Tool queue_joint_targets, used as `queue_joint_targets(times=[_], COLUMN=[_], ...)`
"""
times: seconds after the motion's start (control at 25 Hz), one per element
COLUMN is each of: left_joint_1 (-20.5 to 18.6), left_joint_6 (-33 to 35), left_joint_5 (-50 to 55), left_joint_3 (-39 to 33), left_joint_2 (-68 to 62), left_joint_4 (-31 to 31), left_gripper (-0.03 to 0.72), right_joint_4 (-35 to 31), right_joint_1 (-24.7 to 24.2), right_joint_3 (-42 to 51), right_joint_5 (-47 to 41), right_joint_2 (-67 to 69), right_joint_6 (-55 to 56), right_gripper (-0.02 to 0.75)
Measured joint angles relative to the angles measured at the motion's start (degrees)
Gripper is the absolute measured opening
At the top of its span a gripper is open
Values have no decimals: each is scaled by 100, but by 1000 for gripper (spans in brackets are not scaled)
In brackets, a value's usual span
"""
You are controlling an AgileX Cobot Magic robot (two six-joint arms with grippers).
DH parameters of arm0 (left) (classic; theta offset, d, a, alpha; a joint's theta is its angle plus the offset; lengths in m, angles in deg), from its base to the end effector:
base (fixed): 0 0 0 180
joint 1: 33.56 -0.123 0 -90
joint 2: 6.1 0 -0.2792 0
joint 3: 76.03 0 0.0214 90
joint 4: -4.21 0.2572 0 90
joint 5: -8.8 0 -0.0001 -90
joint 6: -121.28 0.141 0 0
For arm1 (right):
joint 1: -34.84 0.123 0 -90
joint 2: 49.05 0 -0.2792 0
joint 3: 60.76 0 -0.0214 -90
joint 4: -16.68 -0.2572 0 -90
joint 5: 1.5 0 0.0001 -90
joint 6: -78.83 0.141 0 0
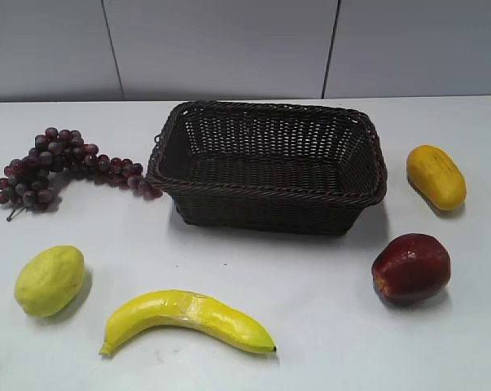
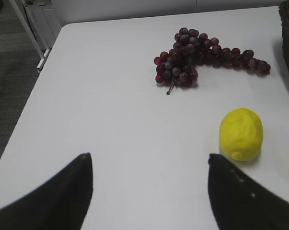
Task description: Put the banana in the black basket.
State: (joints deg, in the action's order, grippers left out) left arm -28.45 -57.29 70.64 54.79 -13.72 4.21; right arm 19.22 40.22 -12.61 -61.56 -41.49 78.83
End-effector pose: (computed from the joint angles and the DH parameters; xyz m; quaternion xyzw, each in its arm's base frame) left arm 0.0503 -0.0045 0.2511 0.0491 0.8586 -0.0164 0.5100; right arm 0.0508 -0.0007 0.2610 -0.0389 0.8459 0.0028 0.5319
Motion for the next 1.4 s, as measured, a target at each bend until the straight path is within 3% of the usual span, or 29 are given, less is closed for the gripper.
queue_joint_targets(times=[0.64,1.04,1.4], left_joint_1=[0,0,0], left_joint_6=[0,0,0], left_joint_5=[0,0,0], left_joint_3=[0,0,0], left_joint_2=[0,0,0], left_joint_4=[0,31,0], left_gripper=[555,555,555], right_joint_4=[0,-12,-54], right_joint_1=[0,0,0], right_joint_3=[0,-16,-616], right_joint_5=[0,0,71], right_joint_2=[153,2328,4337], right_joint_6=[0,0,0], right_gripper=[595,594,593])
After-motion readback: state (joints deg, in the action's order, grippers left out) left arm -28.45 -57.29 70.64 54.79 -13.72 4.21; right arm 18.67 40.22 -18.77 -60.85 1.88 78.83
